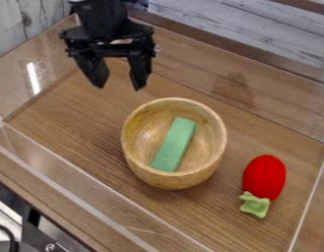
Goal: Put the green block in the brown bowl
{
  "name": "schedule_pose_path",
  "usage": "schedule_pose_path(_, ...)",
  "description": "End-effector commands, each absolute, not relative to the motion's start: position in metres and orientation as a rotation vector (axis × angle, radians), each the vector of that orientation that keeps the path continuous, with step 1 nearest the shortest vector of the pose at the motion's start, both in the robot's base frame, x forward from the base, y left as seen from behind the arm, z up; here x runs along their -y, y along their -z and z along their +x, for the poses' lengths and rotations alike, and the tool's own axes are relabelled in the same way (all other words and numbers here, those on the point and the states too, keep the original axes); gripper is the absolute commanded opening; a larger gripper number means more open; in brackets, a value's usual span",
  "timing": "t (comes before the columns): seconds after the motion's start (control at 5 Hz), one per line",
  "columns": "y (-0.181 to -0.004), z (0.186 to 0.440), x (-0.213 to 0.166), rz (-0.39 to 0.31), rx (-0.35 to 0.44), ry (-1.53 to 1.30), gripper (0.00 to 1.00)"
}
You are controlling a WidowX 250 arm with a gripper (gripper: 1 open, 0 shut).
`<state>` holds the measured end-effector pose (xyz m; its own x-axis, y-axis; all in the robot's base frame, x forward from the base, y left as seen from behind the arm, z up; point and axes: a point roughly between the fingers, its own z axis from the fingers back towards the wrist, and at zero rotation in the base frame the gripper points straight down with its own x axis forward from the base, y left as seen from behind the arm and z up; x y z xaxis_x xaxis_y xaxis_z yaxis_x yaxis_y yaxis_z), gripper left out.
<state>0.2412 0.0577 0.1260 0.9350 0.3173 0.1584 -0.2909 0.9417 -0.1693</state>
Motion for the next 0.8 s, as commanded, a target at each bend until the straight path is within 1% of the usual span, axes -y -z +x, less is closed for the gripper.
schedule_pose_path(0.0, -0.148, 0.251, -0.051, -0.128, 0.222, -0.322, 1.0)
schedule_pose_path(0.2, -0.143, 0.258, -0.059, -0.112, 0.225, -0.348, 1.0)
schedule_pose_path(0.6, -0.136, 0.26, -0.076, -0.091, 0.219, -0.316, 1.0)
